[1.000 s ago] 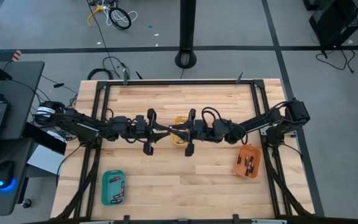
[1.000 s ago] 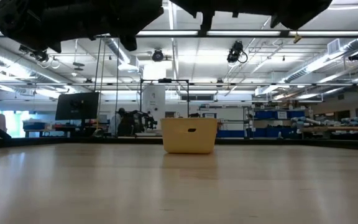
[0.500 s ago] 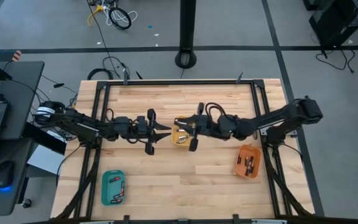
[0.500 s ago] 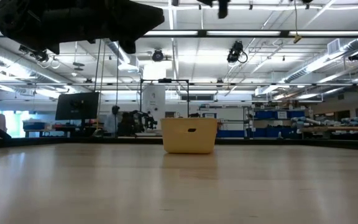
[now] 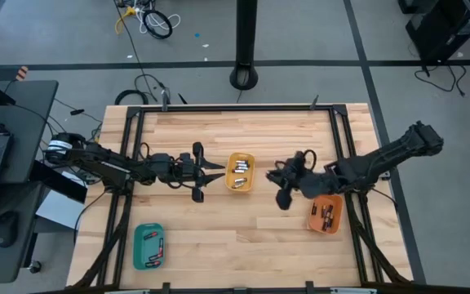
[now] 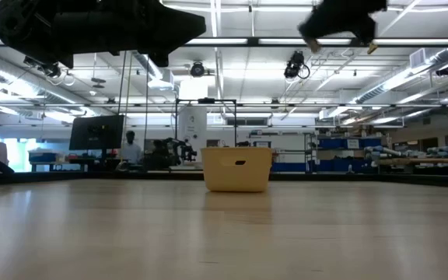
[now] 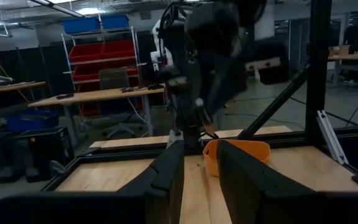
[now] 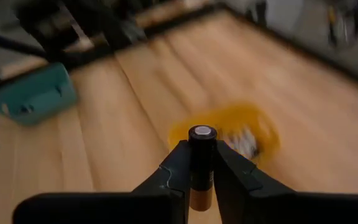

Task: Sort batteries
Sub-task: Put the brown battery into the orange bin

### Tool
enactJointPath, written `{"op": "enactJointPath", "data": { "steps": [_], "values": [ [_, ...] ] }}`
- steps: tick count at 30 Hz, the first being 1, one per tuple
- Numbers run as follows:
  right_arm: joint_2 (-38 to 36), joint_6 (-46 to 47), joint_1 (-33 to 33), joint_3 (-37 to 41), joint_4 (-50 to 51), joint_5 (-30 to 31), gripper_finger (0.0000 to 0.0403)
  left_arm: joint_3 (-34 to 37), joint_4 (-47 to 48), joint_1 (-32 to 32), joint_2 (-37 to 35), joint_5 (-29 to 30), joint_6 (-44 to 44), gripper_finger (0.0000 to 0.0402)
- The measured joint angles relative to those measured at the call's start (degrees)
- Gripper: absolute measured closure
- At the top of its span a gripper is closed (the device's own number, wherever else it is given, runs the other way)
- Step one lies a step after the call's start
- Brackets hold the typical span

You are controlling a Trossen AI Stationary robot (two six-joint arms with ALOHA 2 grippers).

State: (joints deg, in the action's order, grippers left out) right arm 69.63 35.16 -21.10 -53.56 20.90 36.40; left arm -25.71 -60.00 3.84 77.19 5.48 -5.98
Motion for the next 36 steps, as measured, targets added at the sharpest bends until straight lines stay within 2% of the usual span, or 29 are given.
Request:
{"op": "enactJointPath", "data": {
  "steps": [4,8,16,21,25,36],
  "values": [
    [-1.1,16.3,-4.3,0.0,13.7,-0.4,0.0347,0.0,0.0,0.0,0.0,0.0,0.0,0.0298],
    [-1.4,30.7,-8.4,0.0,23.9,-3.4,0.0347,0.0,0.0,0.0,0.0,0.1,-1.2,0.0298],
    [-1.3,55.1,-14.8,0.1,41.7,-11.3,0.0347,0.0,-0.1,0.0,0.0,0.1,-1.5,0.0298],
    [-0.1,65.9,-17.9,0.1,50.9,-15.5,0.0347,0.0,0.1,0.0,0.0,0.1,-1.4,0.0298],
    [1.4,70.6,-19.6,0.5,51.9,-19.9,0.0347,0.0,0.2,0.0,0.0,0.1,-1.4,0.0298],
    [3.8,78.3,-22.6,11.3,41.2,-30.1,0.0347,0.0,1.3,0.0,0.0,0.1,-1.3,0.0298]
  ]
}}
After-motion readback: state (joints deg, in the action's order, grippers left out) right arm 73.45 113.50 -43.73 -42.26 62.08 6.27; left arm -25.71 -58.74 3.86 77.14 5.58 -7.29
